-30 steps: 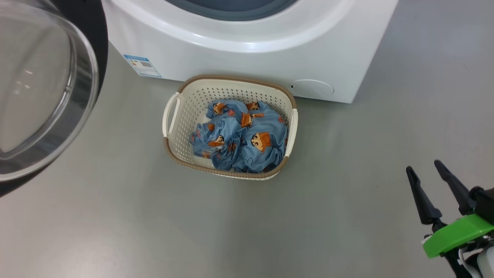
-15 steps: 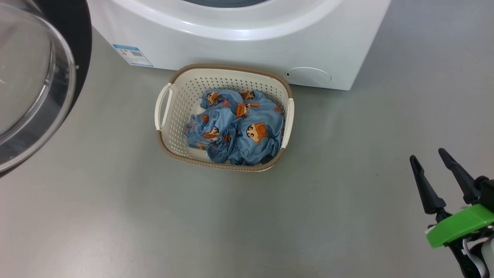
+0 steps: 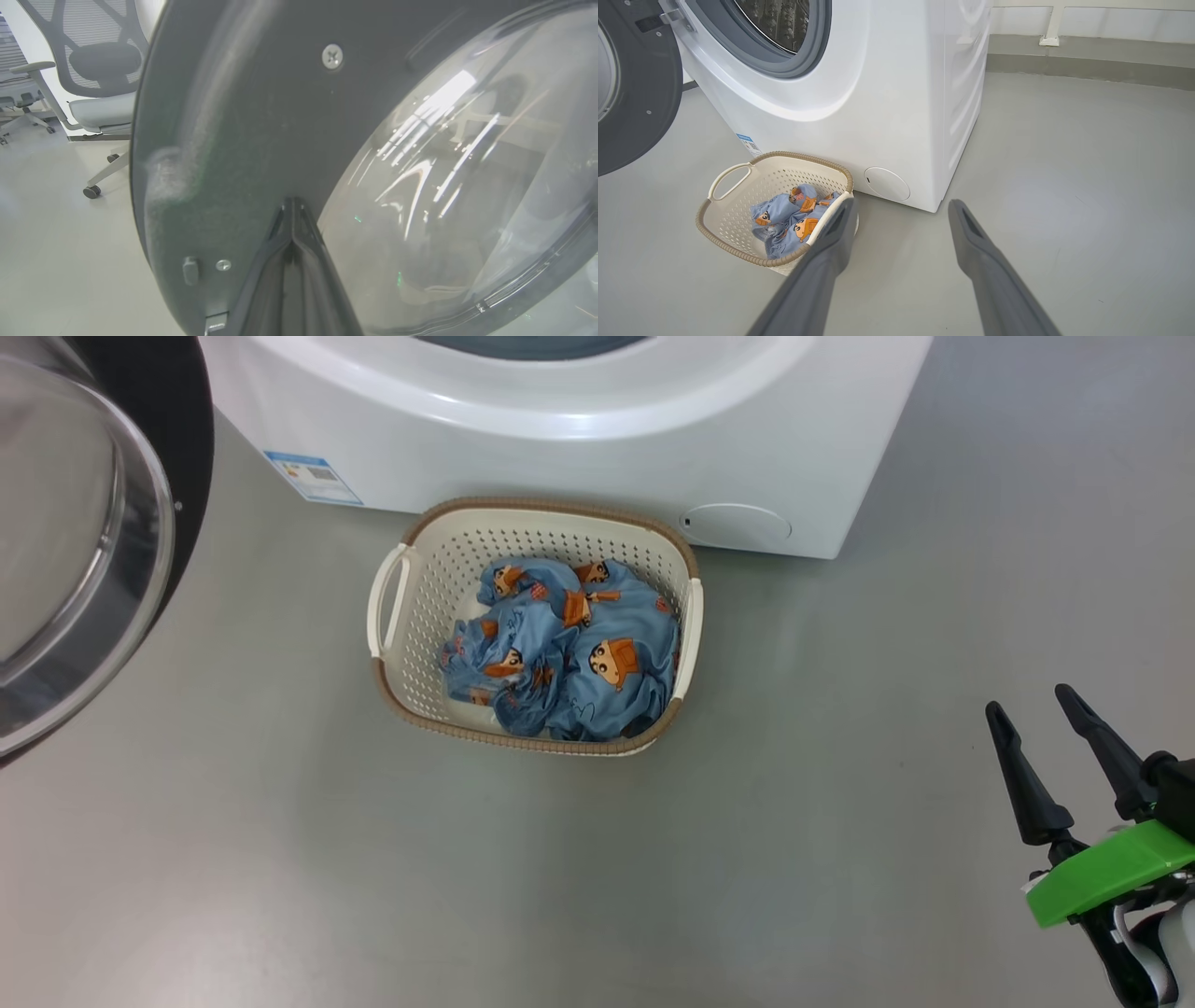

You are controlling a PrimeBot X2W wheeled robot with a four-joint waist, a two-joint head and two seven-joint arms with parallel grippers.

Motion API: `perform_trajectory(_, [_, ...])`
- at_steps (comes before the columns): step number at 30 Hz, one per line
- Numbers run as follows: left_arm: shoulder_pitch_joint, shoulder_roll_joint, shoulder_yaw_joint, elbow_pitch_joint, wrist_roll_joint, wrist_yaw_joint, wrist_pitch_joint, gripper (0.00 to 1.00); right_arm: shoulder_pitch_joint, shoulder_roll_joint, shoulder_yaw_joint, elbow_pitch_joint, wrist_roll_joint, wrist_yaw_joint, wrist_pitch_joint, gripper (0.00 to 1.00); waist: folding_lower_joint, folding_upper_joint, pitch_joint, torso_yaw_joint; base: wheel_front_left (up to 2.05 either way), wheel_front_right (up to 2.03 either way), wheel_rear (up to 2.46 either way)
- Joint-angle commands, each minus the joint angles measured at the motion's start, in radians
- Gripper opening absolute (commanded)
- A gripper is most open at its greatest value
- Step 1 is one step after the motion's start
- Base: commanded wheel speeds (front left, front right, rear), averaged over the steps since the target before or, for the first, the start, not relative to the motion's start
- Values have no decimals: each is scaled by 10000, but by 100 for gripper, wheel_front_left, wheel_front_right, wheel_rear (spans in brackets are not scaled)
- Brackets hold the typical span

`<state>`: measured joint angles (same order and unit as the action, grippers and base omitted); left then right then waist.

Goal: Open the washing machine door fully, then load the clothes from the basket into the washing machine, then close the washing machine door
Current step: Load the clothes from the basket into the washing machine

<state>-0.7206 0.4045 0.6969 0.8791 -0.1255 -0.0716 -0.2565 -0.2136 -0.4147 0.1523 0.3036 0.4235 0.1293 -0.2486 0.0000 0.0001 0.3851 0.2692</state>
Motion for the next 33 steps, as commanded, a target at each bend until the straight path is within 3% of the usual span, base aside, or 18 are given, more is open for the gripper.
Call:
perform_trajectory(1, [254, 613, 207, -414, 119, -35, -53, 0, 166, -96, 189, -159, -103, 14, -132, 100, 0, -1, -165, 6, 0, 0, 0])
perform_trajectory(16, [2047, -473, -69, -1742, -104, -557, -53, 0, 655, 167, 314, -18, 46, 14, -132, 100, 0, -1, -1361, -76, 0, 0, 0])
perform_trajectory(20, [2636, -668, -452, -2227, -201, -583, -53, 22, 766, 258, 306, -6, 79, 14, -132, 100, 0, -1, -1666, -126, 0, 0, 0])
perform_trajectory(21, [2802, -714, -582, -2350, -249, -584, -53, 35, 794, 281, 299, -3, 85, 14, -132, 100, 0, -1, -1743, -133, 0, 0, 0])
perform_trajectory(22, [2966, -760, -685, -2475, -317, -586, -53, 42, 822, 301, 298, 4, 90, 14, -132, 100, 0, -1, -1815, -145, 0, 0, 0])
perform_trajectory(24, [3111, -803, -785, -2588, -422, -586, -53, 48, 852, 321, 298, 12, 91, 14, -132, 100, 0, -1, -1897, -155, 0, 0, 0])
perform_trajectory(27, [3567, -859, -1129, -2865, -683, -588, -53, 82, 966, 386, 248, 10, 100, 14, -132, 100, 0, -1, -2113, -189, 0, 0, 0])
perform_trajectory(31, [4158, -964, -1591, -3260, -1055, -589, -53, 100, 1146, 466, 200, 24, 127, 14, -132, 100, 0, -1, -2393, -243, 0, 0, 0])
perform_trajectory(33, [4483, -984, -1902, -3517, -1087, -589, -53, 100, 1229, 515, 166, 24, 138, 14, -132, 100, 0, -1, -2513, -279, 0, 0, 0])
